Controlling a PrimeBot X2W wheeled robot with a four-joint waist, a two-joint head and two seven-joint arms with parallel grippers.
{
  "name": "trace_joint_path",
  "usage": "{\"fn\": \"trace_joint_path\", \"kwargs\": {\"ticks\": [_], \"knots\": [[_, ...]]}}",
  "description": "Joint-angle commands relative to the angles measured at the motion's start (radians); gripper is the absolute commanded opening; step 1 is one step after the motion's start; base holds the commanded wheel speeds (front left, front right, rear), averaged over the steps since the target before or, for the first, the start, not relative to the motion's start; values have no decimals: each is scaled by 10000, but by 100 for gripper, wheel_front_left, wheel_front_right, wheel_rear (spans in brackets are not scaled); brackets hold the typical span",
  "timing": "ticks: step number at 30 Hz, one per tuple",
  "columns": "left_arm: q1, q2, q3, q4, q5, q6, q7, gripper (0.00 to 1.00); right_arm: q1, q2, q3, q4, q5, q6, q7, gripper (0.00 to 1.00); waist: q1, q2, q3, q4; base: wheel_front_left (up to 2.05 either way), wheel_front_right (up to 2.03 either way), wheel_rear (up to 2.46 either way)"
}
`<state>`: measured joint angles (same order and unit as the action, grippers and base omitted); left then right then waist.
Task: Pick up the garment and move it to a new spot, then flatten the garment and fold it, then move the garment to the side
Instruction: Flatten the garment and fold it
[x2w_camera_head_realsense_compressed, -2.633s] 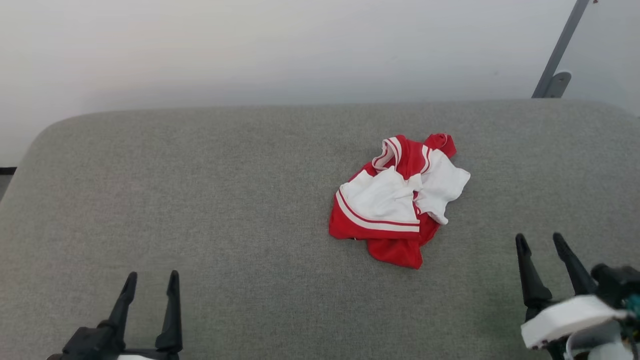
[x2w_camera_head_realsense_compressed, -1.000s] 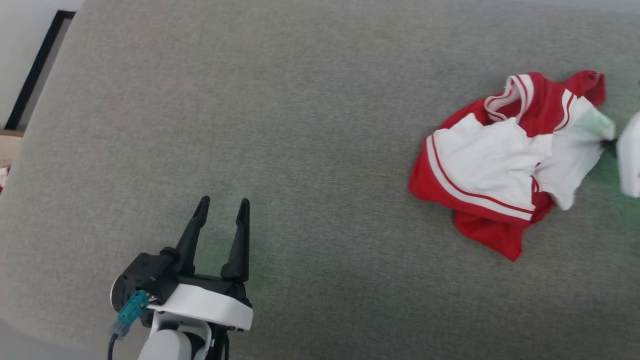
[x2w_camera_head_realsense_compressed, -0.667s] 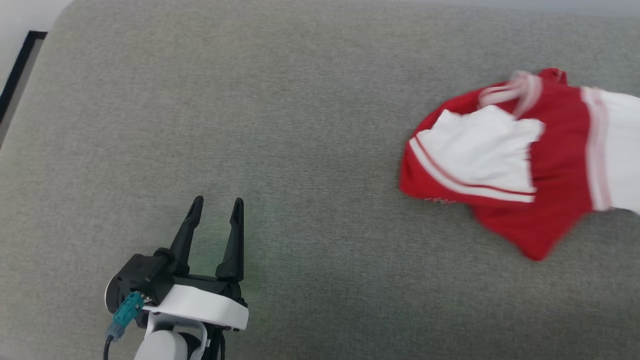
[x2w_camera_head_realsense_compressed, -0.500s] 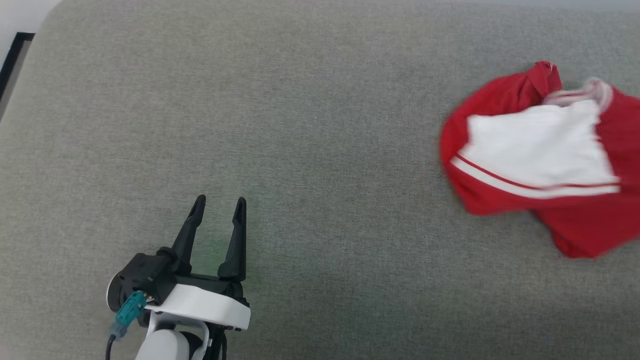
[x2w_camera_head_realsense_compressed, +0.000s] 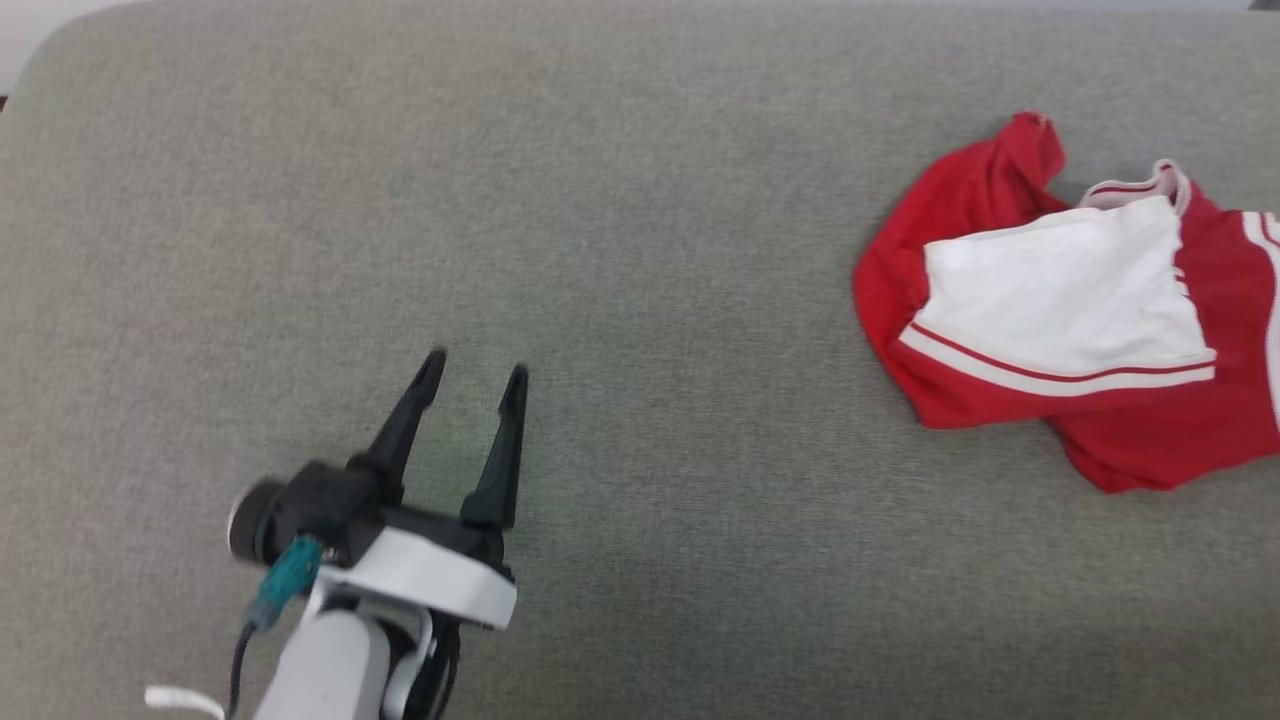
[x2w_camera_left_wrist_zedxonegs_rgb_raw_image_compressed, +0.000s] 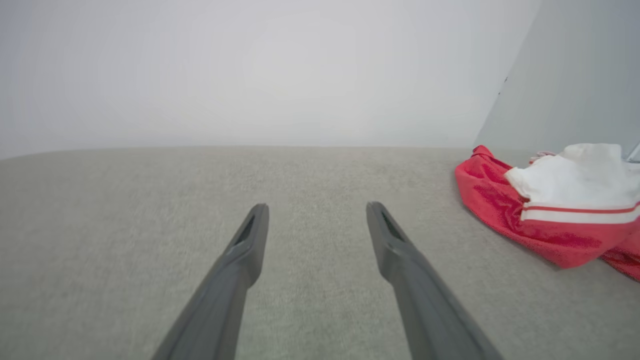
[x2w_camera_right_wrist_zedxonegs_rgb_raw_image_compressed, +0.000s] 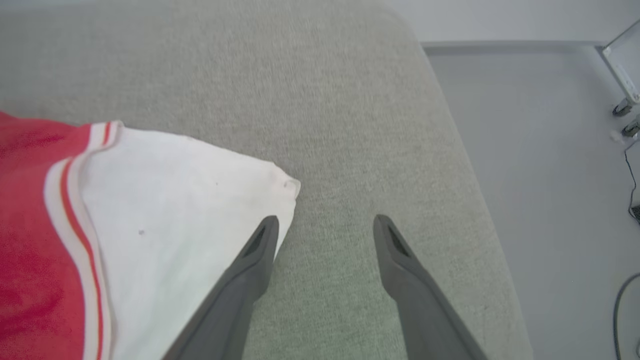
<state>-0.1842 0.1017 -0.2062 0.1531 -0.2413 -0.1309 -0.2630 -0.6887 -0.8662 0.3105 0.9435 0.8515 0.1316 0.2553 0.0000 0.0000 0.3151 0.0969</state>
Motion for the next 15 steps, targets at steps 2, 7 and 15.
{"fn": "trace_joint_path", "kwargs": {"ticks": [2, 7, 15], "knots": [[-596, 454, -528, 14, -188, 5, -24, 100, 168, 155, -165, -111, -72, -17, -814, 100, 0, 0, -242, -241, 0, 0, 0], [-2164, 1800, -2426, 536, -1032, 5, -22, 100, 662, 752, -337, -948, 138, -13, -2181, 100, 0, 0, -630, -897, 0, 0, 0], [-6233, 3272, -7142, 1407, -4858, 13, 2814, 100, 1835, 1869, -312, -3178, 344, -13, -2946, 100, 0, 0, -636, -2390, 0, 0, 0]]}}
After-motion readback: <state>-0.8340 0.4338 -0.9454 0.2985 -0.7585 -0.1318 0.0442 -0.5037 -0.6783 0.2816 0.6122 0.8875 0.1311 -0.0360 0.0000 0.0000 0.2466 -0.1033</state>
